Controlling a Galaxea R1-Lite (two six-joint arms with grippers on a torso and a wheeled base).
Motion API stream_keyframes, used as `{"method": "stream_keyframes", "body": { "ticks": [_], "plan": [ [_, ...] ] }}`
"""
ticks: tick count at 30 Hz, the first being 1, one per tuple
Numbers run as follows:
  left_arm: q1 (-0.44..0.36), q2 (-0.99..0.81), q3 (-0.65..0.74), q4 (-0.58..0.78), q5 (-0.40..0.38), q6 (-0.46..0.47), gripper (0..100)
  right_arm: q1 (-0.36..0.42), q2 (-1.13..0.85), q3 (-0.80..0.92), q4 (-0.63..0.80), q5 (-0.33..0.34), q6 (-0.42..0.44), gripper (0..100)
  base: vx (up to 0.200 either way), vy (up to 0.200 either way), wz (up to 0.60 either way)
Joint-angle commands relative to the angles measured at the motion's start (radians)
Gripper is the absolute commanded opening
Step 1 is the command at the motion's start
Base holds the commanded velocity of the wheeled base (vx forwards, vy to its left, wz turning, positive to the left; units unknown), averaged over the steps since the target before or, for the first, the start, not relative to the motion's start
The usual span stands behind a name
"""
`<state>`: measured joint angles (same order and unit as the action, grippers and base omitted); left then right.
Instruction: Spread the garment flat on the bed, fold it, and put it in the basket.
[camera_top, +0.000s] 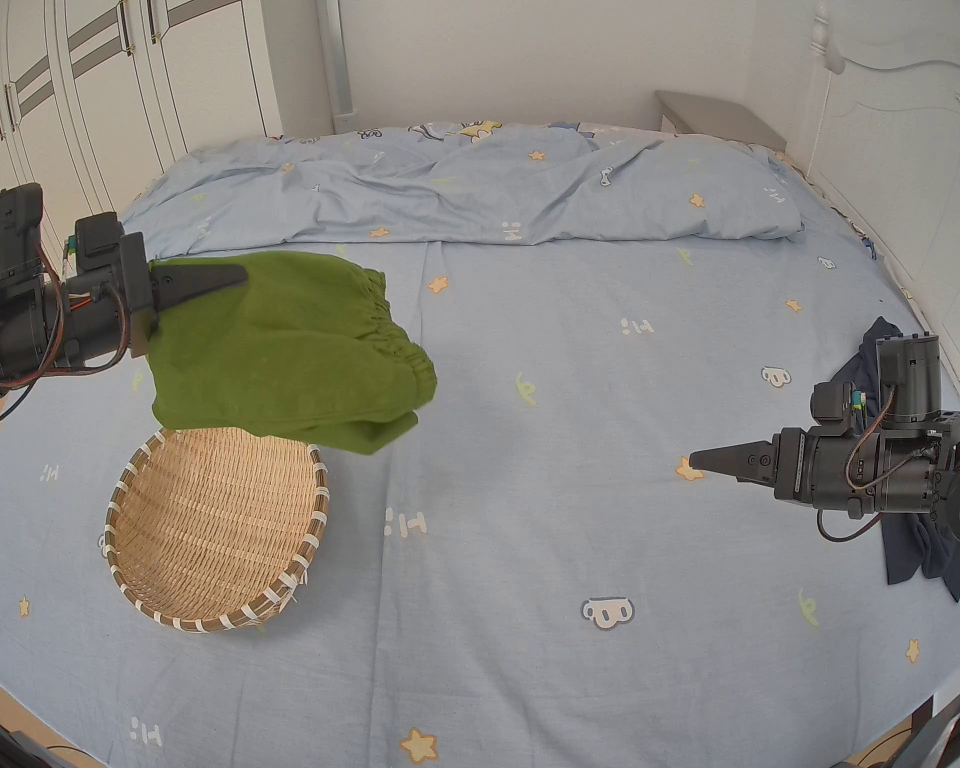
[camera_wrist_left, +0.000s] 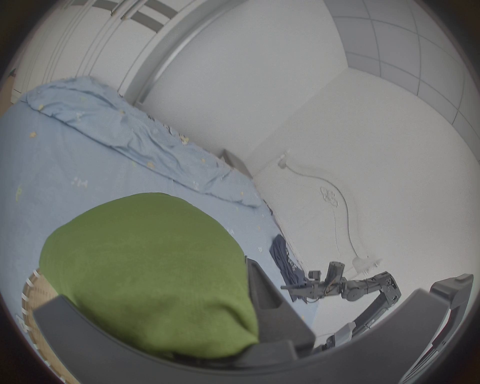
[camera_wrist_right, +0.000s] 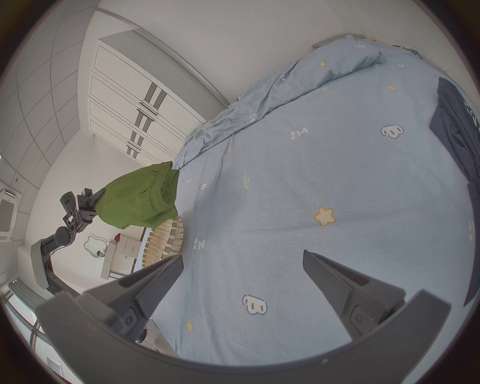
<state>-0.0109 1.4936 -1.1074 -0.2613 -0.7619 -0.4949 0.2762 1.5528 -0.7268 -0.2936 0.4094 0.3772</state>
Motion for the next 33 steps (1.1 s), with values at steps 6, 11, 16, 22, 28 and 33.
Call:
{"method": "stream_keyframes", "body": {
  "ticks": [6, 11, 16, 22, 28, 33],
  "plan": [
    [0.163, -0.044, 0.126, -0.119, -0.014, -0.045, 0, 0.003, 0.0, 0.003, -0.001, 0.0, -0.001, 100, 0.0, 0.0, 0.0],
    [0.196, -0.093, 0.23, -0.121, -0.014, -0.074, 0, 0.005, -0.002, 0.003, 0.001, 0.003, -0.003, 100, 0.0, 0.0, 0.0],
    [0.21, -0.121, 0.305, -0.116, -0.014, -0.085, 0, 0.032, -0.014, 0.01, 0.001, 0.002, 0.0, 100, 0.0, 0.0, 0.0],
    [0.265, -0.145, 0.439, -0.108, -0.011, -0.094, 0, 0.057, -0.033, 0.021, 0.004, 0.0, 0.0, 100, 0.0, 0.0, 0.0],
    [0.269, -0.096, 0.426, 0.028, -0.007, -0.079, 0, 0.086, -0.034, 0.032, 0.001, -0.003, -0.001, 100, 0.0, 0.0, 0.0],
    [0.278, -0.039, 0.337, 0.188, -0.002, -0.059, 0, 0.106, -0.033, 0.041, -0.001, -0.011, -0.003, 100, 0.0, 0.0, 0.0]
  ]
}}
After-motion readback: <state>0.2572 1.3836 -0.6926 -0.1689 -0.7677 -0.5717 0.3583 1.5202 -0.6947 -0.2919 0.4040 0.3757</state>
